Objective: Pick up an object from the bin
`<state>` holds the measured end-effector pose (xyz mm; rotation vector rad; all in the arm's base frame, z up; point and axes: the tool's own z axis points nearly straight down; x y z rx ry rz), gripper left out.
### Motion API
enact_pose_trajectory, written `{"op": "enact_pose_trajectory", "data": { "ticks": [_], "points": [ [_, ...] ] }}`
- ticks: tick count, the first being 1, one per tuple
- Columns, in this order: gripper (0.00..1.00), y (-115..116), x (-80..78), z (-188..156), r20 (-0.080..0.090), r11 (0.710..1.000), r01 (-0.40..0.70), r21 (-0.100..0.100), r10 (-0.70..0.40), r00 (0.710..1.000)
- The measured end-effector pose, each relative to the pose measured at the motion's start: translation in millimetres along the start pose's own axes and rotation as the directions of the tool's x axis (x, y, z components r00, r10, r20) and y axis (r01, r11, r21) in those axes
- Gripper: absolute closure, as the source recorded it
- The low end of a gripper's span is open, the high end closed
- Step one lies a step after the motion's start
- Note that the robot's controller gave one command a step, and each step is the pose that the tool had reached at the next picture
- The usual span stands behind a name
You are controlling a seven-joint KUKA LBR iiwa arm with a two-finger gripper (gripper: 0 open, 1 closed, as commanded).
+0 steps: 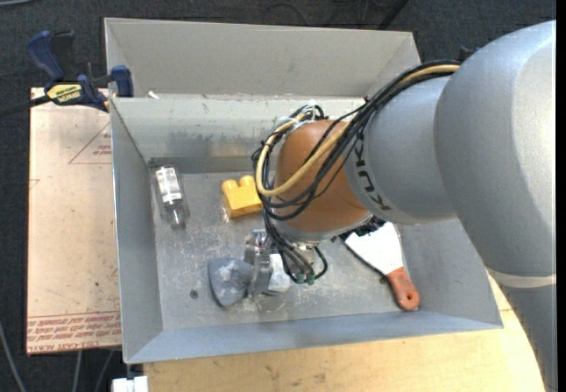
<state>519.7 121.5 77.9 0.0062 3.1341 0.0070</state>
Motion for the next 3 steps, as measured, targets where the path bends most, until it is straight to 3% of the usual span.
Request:
{"op": "enact_pose_trajectory", "data": {
  "ticks": [1,2,3],
  "points": [
    [1.0,0,0.0,0,0.0,1.0,0.0,0.0,0.0,1.0],
    [1.0,2,6.7,-31,-0.01,1.0,0.012,0.002,-0.012,1.0],
    [1.0,6,-5.4,-131,0.002,0.998,0.058,-0.001,-0.058,0.998]
  ]
}}
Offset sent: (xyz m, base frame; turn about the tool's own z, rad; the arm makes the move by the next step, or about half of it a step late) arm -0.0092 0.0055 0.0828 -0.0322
